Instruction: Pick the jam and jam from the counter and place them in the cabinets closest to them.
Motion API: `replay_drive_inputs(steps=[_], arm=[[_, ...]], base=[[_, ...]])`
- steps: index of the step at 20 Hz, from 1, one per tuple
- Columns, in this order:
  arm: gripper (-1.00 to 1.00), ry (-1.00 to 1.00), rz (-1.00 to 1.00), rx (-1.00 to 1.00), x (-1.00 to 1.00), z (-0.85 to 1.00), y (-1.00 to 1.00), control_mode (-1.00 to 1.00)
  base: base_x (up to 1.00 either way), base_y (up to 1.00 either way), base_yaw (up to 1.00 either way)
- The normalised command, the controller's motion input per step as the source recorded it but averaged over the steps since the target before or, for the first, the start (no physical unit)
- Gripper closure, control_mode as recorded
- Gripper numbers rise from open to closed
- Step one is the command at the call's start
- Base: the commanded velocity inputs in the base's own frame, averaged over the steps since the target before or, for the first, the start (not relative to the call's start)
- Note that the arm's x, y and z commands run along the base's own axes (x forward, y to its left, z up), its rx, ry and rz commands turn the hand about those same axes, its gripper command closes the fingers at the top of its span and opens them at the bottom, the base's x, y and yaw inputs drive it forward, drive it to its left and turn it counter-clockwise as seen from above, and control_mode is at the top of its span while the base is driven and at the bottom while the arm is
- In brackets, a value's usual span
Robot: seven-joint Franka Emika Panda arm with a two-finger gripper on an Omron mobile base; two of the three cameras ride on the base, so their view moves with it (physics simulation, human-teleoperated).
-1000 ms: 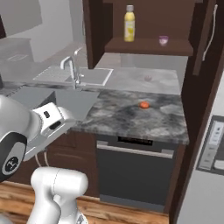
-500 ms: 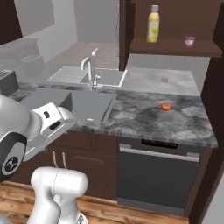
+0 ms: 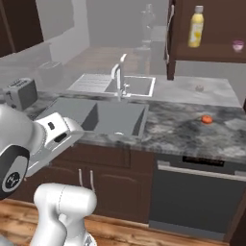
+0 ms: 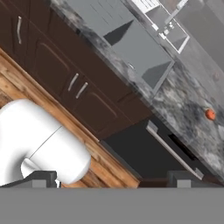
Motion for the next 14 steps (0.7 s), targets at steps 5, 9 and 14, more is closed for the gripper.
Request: replay_drive_inputs(steps=[5,9,14], arm=[[-1.00,0.00,0.00,0.00,0.00,0.00,0.00,1.00],[-1.00,0.00,0.00,0.00,0.00,0.00,0.00,1.00],[-1.00,0.00,0.00,0.00,0.00,0.00,0.00,1.00]], base=[[-0.19,0.66,0.00],[-0.12,0.72,0.00],[-0.12,0.64,0.00]])
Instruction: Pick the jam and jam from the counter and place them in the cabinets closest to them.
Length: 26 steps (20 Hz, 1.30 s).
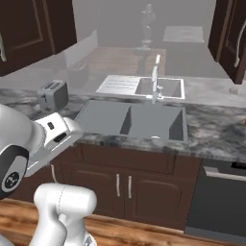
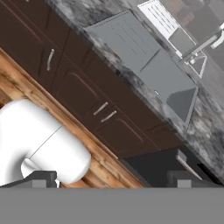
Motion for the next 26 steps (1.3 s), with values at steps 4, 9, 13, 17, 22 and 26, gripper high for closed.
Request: replay_drive_inputs(steps=[4,9,13,17,22,26], arm=[[-1.00,0.00,0.00,0.00,0.00,0.00,0.00,1.00],[-1.00,0.00,0.00,0.00,0.00,0.00,0.00,1.00],[-1.00,0.00,0.00,0.00,0.00,0.00,0.00,1.00],[-1.00,0.00,0.00,0.00,0.00,0.00,0.00,1.00],[-1.00,0.00,0.00,0.00,0.00,0.00,0.00,1.00],[-1.00,0.00,0.00,0.00,0.00,0.00,0.00,1.00]], base=[[-0.20,0.50,-0.01],[-0.16,0.51,-0.02],[-0.17,0.48,-0.01],[-0.23,0.50,-0.02],[-0.16,0.59,-0.02],[-0.18,0.69,0.00]])
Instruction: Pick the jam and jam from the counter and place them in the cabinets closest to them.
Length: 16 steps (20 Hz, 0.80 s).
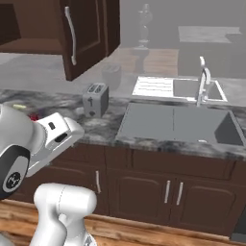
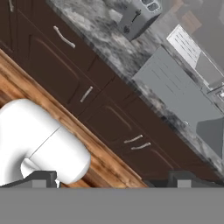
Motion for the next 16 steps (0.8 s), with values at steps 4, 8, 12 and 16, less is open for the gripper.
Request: replay_drive_inputs(steps=[4,8,12,16], arm=[[-1.00,0.00,0.00,0.00,0.00,0.00,0.00,1.00],[-1.00,0.00,0.00,0.00,0.00,0.00,0.00,1.00],[-1.00,0.00,0.00,0.00,0.00,0.00,0.00,1.00],[-1.00,0.00,0.00,0.00,0.00,0.00,0.00,1.00]], base=[[-0.14,0.81,0.00],[-0.10,0.87,-0.01],[-0.15,0.80,0.00],[-0.14,0.79,0.00]])
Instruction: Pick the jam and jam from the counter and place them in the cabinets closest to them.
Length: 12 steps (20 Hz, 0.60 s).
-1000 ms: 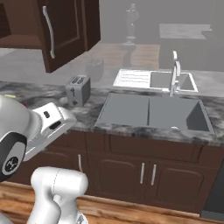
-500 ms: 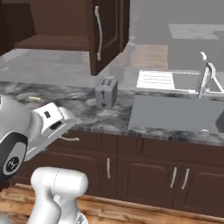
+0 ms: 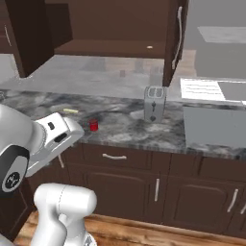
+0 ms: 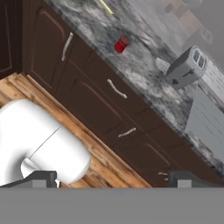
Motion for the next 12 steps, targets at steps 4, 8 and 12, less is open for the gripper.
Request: replay_drive_inputs(steps=[4,8,12], arm=[[-1.00,0.00,0.00,0.00,0.00,0.00,0.00,1.00],[-1.00,0.00,0.00,0.00,0.00,0.00,0.00,1.00],[-1.00,0.00,0.00,0.00,0.00,0.00,0.00,1.00]], base=[[-0.11,0.73,0.00],[-0.03,0.55,0.00],[0.00,0.06,-0.01]])
